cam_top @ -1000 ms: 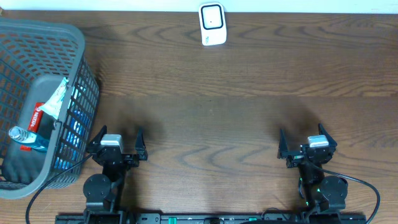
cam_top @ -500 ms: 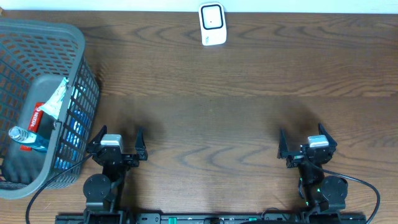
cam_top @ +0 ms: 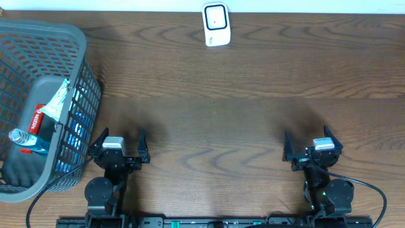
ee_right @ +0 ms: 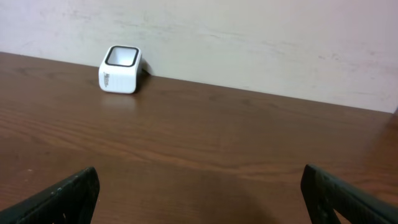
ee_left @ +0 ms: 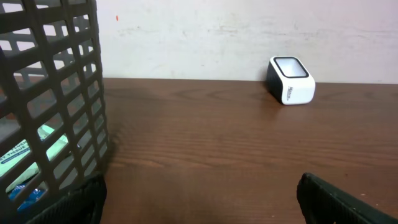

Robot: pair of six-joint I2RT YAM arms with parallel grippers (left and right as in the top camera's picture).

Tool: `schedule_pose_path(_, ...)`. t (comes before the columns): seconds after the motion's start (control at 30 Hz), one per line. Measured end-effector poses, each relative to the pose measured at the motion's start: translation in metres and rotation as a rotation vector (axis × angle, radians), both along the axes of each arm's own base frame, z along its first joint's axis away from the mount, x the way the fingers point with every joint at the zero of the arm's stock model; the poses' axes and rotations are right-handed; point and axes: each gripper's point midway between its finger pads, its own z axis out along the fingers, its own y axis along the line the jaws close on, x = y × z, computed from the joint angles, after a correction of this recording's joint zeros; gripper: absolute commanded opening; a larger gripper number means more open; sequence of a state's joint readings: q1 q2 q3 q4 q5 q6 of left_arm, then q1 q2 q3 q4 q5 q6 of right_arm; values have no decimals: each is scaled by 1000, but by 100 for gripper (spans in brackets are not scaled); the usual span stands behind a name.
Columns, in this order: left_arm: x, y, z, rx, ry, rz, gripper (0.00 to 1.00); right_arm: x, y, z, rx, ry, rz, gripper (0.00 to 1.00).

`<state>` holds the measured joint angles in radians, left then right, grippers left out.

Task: Scan the item barcode

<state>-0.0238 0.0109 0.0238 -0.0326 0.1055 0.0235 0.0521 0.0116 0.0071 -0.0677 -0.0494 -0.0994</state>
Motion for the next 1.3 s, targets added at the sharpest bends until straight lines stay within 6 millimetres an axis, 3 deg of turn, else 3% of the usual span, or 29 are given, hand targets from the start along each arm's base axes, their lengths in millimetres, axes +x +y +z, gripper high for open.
schedule_pose_path(1.3,1,0,-6,0,25,0,98,0,0,0,0,0,0,99)
